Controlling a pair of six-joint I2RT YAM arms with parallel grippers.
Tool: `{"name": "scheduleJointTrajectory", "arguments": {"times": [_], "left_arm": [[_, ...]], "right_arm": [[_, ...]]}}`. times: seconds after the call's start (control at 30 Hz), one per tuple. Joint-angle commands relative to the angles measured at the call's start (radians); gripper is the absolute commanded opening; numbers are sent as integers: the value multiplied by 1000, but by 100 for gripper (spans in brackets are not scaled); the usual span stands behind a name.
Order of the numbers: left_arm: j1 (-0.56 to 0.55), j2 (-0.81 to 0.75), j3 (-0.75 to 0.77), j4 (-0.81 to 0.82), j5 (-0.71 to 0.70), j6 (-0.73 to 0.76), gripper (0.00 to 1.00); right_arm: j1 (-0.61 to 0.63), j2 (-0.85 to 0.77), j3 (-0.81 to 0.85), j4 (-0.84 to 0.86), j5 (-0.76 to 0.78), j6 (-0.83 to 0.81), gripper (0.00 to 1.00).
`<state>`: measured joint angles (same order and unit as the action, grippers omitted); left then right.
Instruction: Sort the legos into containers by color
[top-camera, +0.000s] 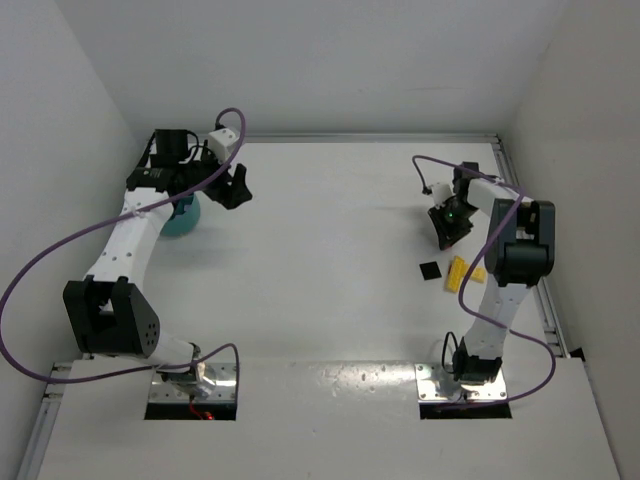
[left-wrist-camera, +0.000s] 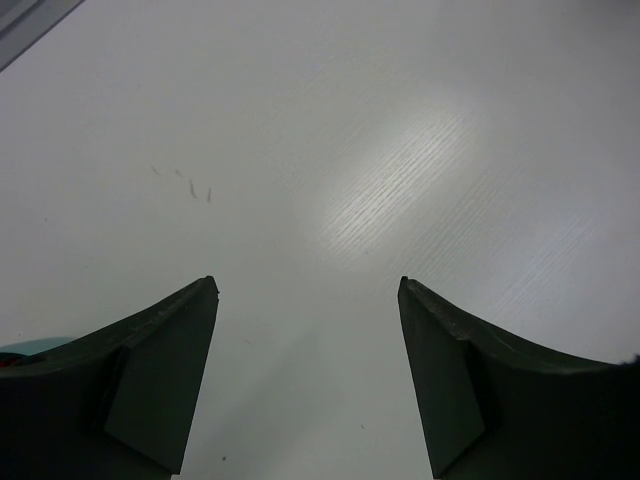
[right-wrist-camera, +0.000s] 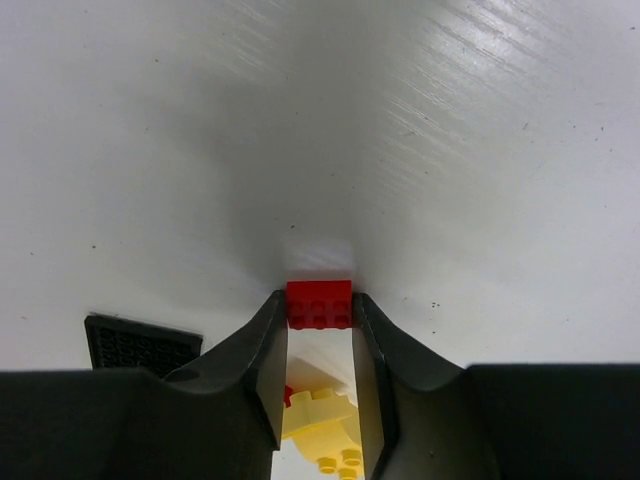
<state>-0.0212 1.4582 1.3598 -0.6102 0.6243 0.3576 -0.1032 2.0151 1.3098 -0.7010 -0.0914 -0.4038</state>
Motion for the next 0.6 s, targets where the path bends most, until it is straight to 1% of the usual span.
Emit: {"name": "scheduleJointTrajectory", "arguments": {"times": [0.0, 0.03, 0.1, 0.13, 0.17, 0.2, 0.23, 0.27, 0.3, 0.33, 0.37, 0.4, 0.43, 0.47, 0.5, 0.53, 0.57], "left_arm": [[4, 1, -14, 55, 29, -2, 79], [16, 1, -30, 76, 46, -21, 79], [52, -24, -65, 145, 156, -37, 79], [91, -36, -97, 171, 202, -67, 79], [108, -36, -108, 190, 248, -68, 79], [119, -36, -117, 210, 337, -80, 79], [119, -36, -131, 210, 369, -80, 79], [119, -36, -142, 210, 400, -80, 79], [119, -50, -157, 219, 446, -59, 78], [104, -59, -192, 219, 446, -46, 78], [93, -85, -215, 233, 446, -22, 78], [84, -100, -240, 257, 446, -22, 78], [69, -114, -287, 271, 446, -22, 78], [60, -137, -307, 285, 437, -22, 78], [49, -147, -341, 312, 437, -34, 78], [23, -147, -358, 334, 422, -48, 78], [6, -159, -373, 363, 407, -98, 78]], "right_arm": [[-6, 5, 12, 8, -125, -9, 25], [5, -4, 25, -26, -158, 12, 25], [16, -15, 43, -60, -299, 48, 23], [25, -29, 75, -101, -365, 86, 23], [25, -29, 95, -123, -487, 108, 21], [34, -29, 118, -143, -546, 127, 21], [45, -20, 162, -175, -606, 146, 21], [54, -7, 183, -175, -698, 175, 19], [63, -7, 210, -175, -726, 196, 19], [74, -7, 223, -175, -757, 215, 19], [92, 3, 236, -175, -819, 252, 19], [102, 13, 261, -175, -850, 273, 19], [111, 13, 275, -161, -923, 295, 19], [128, 36, 299, -144, -965, 347, 19], [138, 49, 313, -129, -1049, 377, 19], [148, 65, 327, -117, -1095, 408, 19], [173, 79, 338, -67, -1137, 445, 19]]}}
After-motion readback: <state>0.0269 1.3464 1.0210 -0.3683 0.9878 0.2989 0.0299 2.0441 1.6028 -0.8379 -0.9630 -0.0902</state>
